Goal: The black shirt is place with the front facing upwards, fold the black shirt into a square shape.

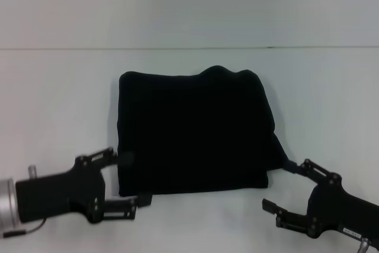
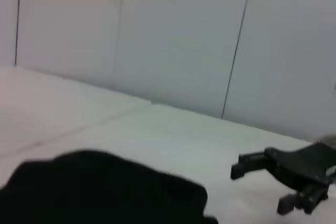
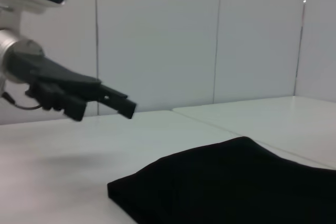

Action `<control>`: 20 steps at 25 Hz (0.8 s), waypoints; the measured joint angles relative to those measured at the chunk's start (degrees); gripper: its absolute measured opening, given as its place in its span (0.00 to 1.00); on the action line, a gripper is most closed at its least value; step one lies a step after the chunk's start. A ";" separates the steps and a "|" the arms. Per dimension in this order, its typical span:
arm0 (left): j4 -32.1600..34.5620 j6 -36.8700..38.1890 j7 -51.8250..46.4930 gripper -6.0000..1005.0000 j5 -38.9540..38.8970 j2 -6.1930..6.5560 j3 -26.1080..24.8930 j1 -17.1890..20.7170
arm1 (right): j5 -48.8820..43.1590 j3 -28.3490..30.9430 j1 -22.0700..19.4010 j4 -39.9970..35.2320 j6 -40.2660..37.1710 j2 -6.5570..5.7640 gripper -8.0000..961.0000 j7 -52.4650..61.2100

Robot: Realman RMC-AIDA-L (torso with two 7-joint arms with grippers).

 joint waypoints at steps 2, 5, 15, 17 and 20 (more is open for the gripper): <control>-0.02 0.11 0.33 0.87 1.34 -0.24 -0.16 1.57 | -0.22 -0.27 -0.28 0.31 -0.08 0.01 0.96 0.06; -0.39 0.19 0.39 0.91 2.73 -0.28 -0.40 3.66 | -0.66 -0.37 -0.60 0.70 0.10 0.06 0.96 0.04; -1.11 1.06 0.89 0.95 3.01 -0.31 -2.01 7.28 | -2.57 -0.48 0.19 1.37 0.67 0.29 0.96 0.27; -1.13 1.08 0.98 0.95 3.03 -0.30 -2.21 7.35 | -2.59 -0.69 0.32 1.39 0.68 0.29 0.96 0.36; -1.13 1.31 1.00 0.95 3.04 -0.24 -3.10 7.30 | -2.60 -0.91 0.42 1.41 0.68 0.27 0.96 0.40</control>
